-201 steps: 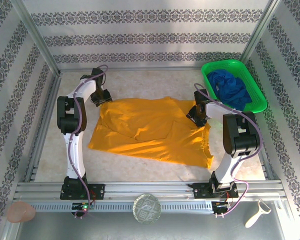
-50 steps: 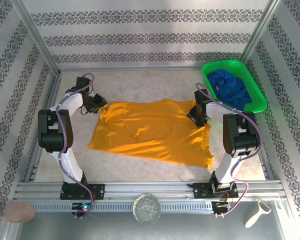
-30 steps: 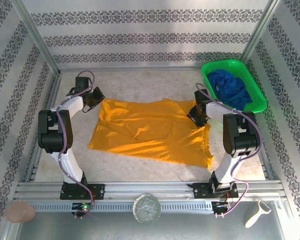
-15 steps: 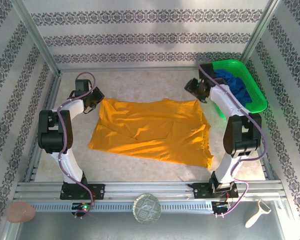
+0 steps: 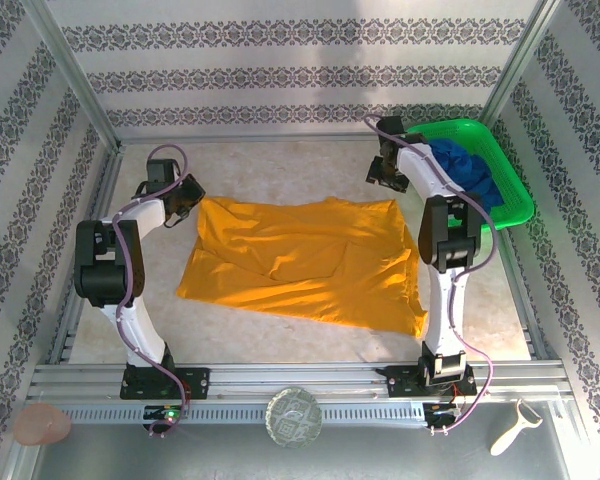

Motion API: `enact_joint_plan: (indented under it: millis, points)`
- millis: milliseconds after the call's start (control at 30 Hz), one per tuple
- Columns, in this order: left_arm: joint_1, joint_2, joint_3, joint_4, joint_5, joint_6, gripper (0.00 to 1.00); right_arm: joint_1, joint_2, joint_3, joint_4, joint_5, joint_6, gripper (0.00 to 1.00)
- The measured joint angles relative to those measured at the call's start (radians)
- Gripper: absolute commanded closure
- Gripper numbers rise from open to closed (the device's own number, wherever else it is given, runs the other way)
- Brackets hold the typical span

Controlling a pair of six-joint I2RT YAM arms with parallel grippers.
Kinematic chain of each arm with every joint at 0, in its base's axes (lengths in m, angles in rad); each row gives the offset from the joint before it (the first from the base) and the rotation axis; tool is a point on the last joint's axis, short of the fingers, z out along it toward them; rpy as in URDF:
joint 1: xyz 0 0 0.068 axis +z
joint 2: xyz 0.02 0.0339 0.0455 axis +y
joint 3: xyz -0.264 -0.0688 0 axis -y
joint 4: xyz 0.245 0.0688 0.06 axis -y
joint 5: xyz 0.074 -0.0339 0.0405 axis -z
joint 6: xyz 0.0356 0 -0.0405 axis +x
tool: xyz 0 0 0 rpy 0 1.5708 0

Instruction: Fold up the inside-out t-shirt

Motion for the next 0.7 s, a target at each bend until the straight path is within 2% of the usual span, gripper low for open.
enact_joint_plan:
  millis: [200, 500, 567, 600, 700]
  points:
    - [0.019, 0.000, 0.000, 0.000, 0.000, 0.000, 1.00, 0.011, 0.079, 0.108, -0.082, 0.064, -0.023, 0.33]
    - [0.044, 0.000, 0.000, 0.000, 0.000, 0.000, 1.00, 0.011, 0.183, 0.157, -0.142, 0.029, -0.023, 0.35]
    - [0.044, 0.000, 0.000, 0.000, 0.001, 0.000, 1.00, 0.011, 0.204, 0.158, -0.151, 0.007, -0.021, 0.41]
    - [0.044, 0.000, 0.000, 0.000, 0.001, 0.000, 1.00, 0.011, 0.209, 0.164, -0.148, -0.005, -0.019, 0.48]
    - [0.044, 0.000, 0.000, 0.000, 0.002, -0.003, 1.00, 0.011, 0.209, 0.172, -0.154, -0.034, -0.023, 0.83]
